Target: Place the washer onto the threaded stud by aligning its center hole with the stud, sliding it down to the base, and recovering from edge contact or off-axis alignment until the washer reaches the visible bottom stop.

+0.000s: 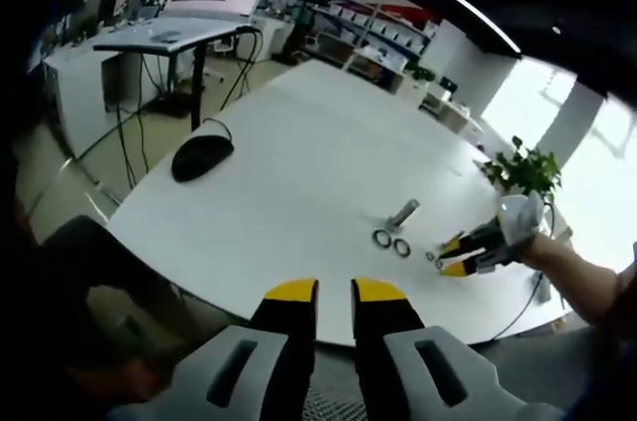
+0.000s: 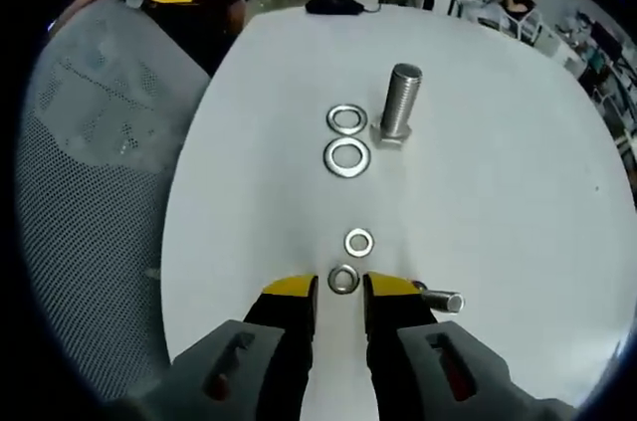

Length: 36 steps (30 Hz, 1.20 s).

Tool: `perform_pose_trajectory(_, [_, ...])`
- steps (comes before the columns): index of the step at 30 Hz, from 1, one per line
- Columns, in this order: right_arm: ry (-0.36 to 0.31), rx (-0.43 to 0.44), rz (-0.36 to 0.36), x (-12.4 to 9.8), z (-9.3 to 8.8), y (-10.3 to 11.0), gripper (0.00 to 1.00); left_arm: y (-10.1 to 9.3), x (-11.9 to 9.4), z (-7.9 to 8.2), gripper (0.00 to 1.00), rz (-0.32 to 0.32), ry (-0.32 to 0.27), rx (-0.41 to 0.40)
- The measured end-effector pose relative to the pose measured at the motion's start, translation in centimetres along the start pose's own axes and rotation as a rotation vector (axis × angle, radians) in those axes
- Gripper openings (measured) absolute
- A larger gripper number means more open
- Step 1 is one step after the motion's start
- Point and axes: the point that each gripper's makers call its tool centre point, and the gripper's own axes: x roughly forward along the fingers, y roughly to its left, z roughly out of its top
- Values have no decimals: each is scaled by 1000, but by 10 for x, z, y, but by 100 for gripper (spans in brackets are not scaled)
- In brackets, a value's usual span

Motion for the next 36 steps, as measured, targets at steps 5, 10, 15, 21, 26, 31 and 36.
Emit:
perform_pose_trajectory(5, [2, 0, -11, 0, 0, -1, 20, 0, 0, 0, 11, 0, 0, -2])
perform_pose_trajectory(10, [-15, 11, -12, 0, 0, -2, 15, 0, 0, 1, 11, -1, -7, -7])
perform_pose_trajectory(15, [-22, 16, -19, -2, 0, -2, 14, 0, 0, 1, 11, -3, -7, -8])
perform_pose_trajectory(21, [-25, 29, -27, -10, -2, -5, 13, 0, 0, 0, 11, -3, -5, -6])
perform_pose_trajectory(26, [-29, 23, -30, -18, -2, -8, 13, 0, 0, 0, 11, -3, -3, -4])
perform_pose_trajectory(31, [-35, 21, -34, -26, 0, -10, 13, 0, 0, 0, 11, -3, -2, -3])
perform_pose_trajectory(36, [-47, 7, -25, -36, 4, -6, 13, 0, 0, 0, 11, -2, 1, -2])
